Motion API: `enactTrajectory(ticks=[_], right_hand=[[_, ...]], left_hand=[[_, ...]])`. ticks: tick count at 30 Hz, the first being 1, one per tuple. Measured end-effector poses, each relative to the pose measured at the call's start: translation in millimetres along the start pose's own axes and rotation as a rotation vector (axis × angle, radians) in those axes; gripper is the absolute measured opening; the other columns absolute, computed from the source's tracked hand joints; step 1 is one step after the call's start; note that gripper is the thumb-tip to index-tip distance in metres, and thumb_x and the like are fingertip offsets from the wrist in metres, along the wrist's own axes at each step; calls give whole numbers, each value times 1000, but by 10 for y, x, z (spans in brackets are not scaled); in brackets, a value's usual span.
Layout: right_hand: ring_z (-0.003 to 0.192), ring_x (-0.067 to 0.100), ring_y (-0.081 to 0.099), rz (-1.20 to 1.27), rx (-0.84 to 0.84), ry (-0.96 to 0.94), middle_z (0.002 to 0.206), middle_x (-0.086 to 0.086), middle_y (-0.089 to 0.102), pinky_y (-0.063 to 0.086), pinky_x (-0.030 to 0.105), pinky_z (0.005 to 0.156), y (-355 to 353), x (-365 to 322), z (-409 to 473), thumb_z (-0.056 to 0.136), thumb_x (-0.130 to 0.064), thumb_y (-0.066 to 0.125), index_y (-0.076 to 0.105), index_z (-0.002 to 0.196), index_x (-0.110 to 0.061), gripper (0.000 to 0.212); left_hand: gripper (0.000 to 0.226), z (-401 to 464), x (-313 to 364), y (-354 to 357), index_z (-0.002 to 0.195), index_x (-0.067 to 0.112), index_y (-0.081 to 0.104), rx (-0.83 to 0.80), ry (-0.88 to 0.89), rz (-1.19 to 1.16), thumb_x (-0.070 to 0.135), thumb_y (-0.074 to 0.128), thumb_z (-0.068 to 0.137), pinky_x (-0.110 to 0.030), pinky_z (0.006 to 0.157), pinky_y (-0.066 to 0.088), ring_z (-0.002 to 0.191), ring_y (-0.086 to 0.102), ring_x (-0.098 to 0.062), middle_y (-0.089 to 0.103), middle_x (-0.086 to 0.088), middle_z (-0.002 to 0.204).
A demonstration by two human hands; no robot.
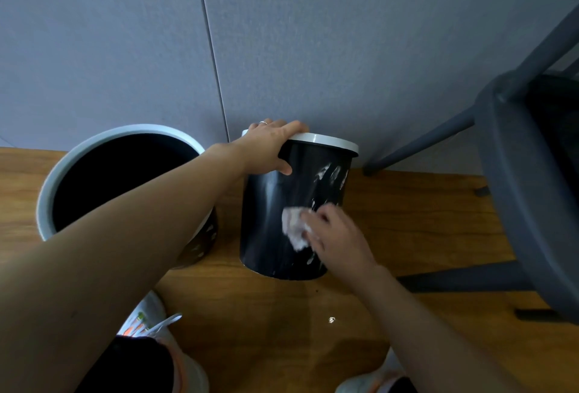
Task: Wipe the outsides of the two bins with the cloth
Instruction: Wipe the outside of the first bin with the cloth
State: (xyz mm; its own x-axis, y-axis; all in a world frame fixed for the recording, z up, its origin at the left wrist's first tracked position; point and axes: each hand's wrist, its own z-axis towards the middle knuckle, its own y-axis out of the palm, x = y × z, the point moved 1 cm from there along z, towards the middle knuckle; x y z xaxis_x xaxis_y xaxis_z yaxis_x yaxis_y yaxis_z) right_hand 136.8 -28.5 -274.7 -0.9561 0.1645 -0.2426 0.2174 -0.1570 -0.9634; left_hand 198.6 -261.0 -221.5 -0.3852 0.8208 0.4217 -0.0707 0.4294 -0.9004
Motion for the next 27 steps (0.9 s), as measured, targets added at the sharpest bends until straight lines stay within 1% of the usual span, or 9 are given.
enactTrajectory(ticks=[2, 4, 7, 10, 12, 16, 20, 22, 27], right_hand=[[78, 15, 56, -21, -108, -83, 95, 6, 58, 45, 20, 60, 49, -18, -142, 84, -18, 70, 61, 118, -16, 35], [78, 15, 56, -47, -118, -120, 95, 6, 60, 46, 22, 61, 12, 15, -108, 81, -16, 73, 63, 117, -15, 37], [85, 19, 54, -16, 13, -9, 101, 8, 56, 52, 30, 64, -179, 107, 187, 85, -15, 69, 62, 120, -16, 36], [89, 25, 51, 24, 191, 155, 101, 10, 52, 50, 36, 67, -391, 219, 523, 89, -13, 65, 62, 120, -14, 32], [89, 26, 51, 48, 232, 172, 100, 10, 51, 48, 35, 67, -427, 227, 604, 90, -12, 64, 62, 119, -12, 29], [90, 15, 48, 43, 49, 89, 105, 4, 49, 48, 26, 69, -252, 120, 302, 91, -18, 62, 58, 122, -20, 31], [93, 17, 55, 21, -164, -96, 109, 6, 54, 53, 31, 74, -137, 18, -45, 91, -15, 61, 58, 124, -18, 33], [89, 19, 56, 33, -111, -73, 105, 8, 57, 54, 32, 70, -188, 42, 16, 88, -12, 65, 62, 121, -16, 33], [87, 25, 52, 62, 206, 122, 99, 11, 53, 48, 34, 65, -438, 179, 520, 89, -9, 64, 65, 117, -11, 28]], left_hand=[[74, -1, 17, -8, 131, 31, 38, -4, 11, 0, 30, 81, 71, -47, 98, 35, 110, 45, -28, 53, -3, 117], [73, -9, 40, -13, 131, 30, 39, -8, 19, 10, 29, 81, 71, -47, 99, 34, 110, 45, -28, 53, -4, 118], [74, -24, 55, -26, 133, 29, 39, -12, 8, 9, 28, 81, 72, -47, 100, 34, 112, 45, -29, 53, -4, 120], [75, -35, 66, -41, 134, 28, 38, -29, 15, 27, 28, 80, 72, -49, 101, 34, 113, 45, -29, 53, -5, 121], [75, -34, 73, -39, 134, 27, 38, -30, 20, 30, 28, 80, 72, -49, 101, 34, 114, 45, -29, 52, -5, 121], [76, -28, 52, -40, 134, 28, 38, -33, 10, 16, 28, 81, 72, -48, 101, 34, 114, 45, -29, 53, -4, 122], [73, -35, 42, -53, 132, 28, 38, -35, 25, 2, 28, 80, 73, -50, 102, 34, 114, 45, -29, 52, -4, 121], [73, -42, 50, -53, 133, 28, 38, -34, 24, 7, 28, 80, 73, -49, 101, 33, 114, 44, -29, 52, -4, 122], [77, -55, 84, -56, 137, 27, 37, -43, 36, 32, 28, 80, 73, -49, 103, 33, 118, 44, -30, 51, -4, 126]])
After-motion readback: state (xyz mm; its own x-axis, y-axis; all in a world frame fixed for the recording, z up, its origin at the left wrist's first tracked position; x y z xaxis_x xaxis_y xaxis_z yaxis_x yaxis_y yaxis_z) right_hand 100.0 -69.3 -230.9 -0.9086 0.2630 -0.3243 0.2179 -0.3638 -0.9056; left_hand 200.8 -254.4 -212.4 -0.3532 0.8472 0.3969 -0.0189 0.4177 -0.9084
